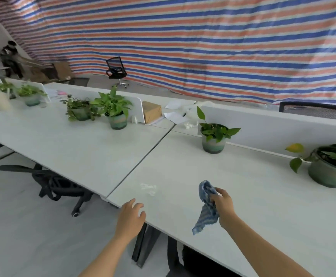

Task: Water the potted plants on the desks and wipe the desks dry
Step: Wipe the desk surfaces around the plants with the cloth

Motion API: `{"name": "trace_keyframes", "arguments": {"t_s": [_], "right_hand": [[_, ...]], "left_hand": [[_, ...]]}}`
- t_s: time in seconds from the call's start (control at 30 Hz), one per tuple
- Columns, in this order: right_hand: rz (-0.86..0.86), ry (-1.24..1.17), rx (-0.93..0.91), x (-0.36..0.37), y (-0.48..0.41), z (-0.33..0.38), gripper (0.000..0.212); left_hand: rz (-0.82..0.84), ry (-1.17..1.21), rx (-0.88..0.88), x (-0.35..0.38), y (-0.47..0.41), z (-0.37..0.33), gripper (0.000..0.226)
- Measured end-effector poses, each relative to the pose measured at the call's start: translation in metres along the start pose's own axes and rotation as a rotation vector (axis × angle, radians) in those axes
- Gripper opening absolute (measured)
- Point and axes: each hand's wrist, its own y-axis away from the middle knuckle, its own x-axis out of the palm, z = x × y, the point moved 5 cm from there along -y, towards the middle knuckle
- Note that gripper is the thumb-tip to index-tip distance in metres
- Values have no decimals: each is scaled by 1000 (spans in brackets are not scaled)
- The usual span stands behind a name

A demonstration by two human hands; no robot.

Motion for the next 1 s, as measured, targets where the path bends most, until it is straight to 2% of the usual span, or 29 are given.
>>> {"name": "trace_keyframes", "arguments": {"t_s": [0.1, 0.2, 0.37, 0.53, 0.7, 1.0], "right_hand": [[27, -26, 52, 21, -17, 5, 44], [32, -39, 63, 30, -29, 2, 33], [-16, -102, 114, 11, -43, -6, 21], [-120, -136, 122, -18, -52, -15, 19], [-249, -194, 128, -31, -49, -24, 9], [-530, -263, 149, -9, -48, -19, 11]], "left_hand": [[-3, -36, 8, -8, -28, 3, 36], [8, -71, -13, -11, -56, 5, 35], [73, -78, 68, 9, -93, -17, 34], [158, -115, 160, 38, -128, -41, 34], [180, -169, 221, 62, -158, -55, 34], [244, -177, 489, 89, -244, -76, 42]]}}
